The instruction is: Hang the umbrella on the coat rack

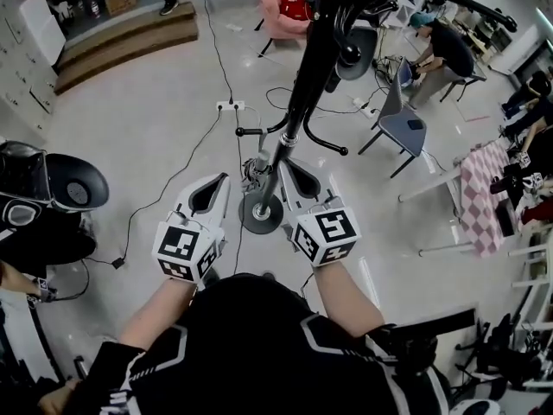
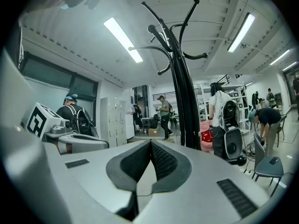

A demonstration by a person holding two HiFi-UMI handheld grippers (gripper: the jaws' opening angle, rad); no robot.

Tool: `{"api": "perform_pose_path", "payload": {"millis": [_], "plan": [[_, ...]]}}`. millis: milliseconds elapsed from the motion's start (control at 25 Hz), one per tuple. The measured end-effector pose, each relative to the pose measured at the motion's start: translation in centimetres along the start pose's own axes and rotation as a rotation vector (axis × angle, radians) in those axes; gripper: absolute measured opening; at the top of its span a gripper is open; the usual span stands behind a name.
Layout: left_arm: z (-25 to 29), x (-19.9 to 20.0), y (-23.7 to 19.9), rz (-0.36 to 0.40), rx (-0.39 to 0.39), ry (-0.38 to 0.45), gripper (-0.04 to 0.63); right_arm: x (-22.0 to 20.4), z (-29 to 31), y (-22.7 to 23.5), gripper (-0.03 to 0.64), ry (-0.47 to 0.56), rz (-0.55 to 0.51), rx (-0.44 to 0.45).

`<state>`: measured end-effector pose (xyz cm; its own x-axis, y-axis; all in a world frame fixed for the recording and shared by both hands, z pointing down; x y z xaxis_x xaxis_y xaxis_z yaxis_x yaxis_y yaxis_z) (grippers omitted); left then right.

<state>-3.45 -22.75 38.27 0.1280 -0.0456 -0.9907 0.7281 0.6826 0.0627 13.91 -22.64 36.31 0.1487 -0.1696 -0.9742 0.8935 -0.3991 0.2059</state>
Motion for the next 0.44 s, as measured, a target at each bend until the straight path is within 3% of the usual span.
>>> {"api": "perform_pose_path", "payload": {"millis": [440], "plan": [[0.28,-0.22,-0.91,-0.013,0.034,0.01,0.011,-0.08,-0.08,-0.09,0.008,-0.006,-0.018,-0.014]]}}
Point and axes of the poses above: the fingertips, and each gripper's own axes: z forward along the fingers, y to its right, x out of its top, the point moved 6 cm from there along -z, backward along the fingers, and after that the axes turned 9 degrees about z, right-handed, at the moved point
